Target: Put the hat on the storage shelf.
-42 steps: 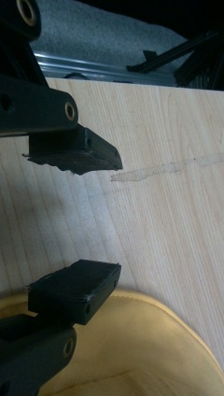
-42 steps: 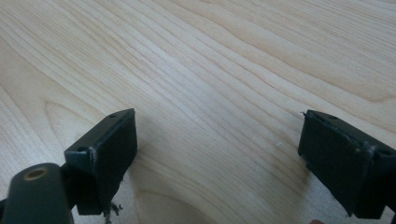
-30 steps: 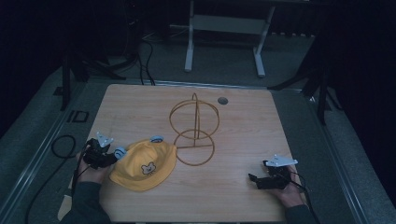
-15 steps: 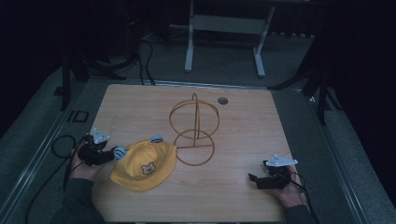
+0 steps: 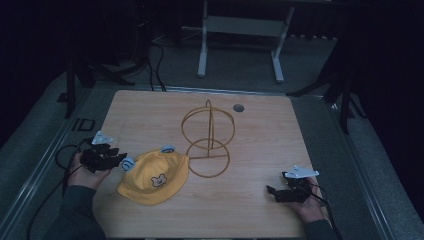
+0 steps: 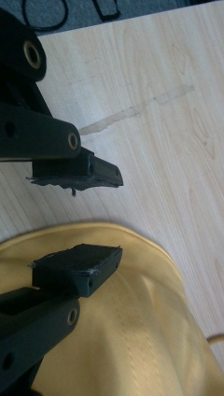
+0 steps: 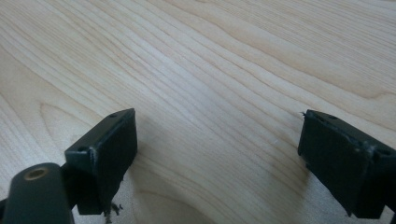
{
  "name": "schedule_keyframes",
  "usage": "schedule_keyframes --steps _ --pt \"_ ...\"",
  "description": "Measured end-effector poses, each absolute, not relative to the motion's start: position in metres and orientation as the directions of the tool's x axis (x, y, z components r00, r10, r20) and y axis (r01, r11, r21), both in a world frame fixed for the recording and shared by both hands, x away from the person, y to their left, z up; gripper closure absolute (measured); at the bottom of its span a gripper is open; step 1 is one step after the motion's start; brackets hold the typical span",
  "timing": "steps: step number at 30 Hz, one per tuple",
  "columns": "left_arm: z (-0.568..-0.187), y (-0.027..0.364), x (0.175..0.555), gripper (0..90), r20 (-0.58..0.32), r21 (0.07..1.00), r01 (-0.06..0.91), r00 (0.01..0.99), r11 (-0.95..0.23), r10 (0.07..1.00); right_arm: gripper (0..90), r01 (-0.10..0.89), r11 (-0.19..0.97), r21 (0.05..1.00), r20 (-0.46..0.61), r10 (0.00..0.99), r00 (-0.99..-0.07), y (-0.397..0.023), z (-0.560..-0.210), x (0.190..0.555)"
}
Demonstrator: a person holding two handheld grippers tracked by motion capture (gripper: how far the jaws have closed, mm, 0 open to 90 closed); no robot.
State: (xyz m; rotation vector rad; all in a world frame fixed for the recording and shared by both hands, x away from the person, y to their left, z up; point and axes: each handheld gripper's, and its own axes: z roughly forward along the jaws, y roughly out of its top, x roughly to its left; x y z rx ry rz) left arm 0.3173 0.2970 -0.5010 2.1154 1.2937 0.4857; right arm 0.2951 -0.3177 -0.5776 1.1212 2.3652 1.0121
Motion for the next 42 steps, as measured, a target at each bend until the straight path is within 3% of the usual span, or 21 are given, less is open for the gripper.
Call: schedule_keyframes --steps 8,16,28,42 --pt "-0.492 0.294 0.32 62.3 0.027 0.64 0.638 0.538 -0.428 0.843 11.7 0.537 0.434 0.723 0.003 0.776 -0.631 -0.318 -0.578 0.295" --pt "-0.479 0.292 0.321 56.4 0.042 0.645 0.617 0.562 -0.452 0.826 11.6 0.54 0.433 0.722 0.004 0.778 -0.628 -0.318 -0.578 0.295" --pt "-0.461 0.289 0.319 63.3 0.077 0.666 0.525 0.659 -0.531 0.748 11.8 0.541 0.432 0.722 0.004 0.779 -0.627 -0.318 -0.578 0.295" --pt "-0.446 0.283 0.323 63.4 0.058 0.682 0.463 0.737 -0.566 0.673 11.9 0.541 0.431 0.722 0.004 0.779 -0.626 -0.318 -0.578 0.295"
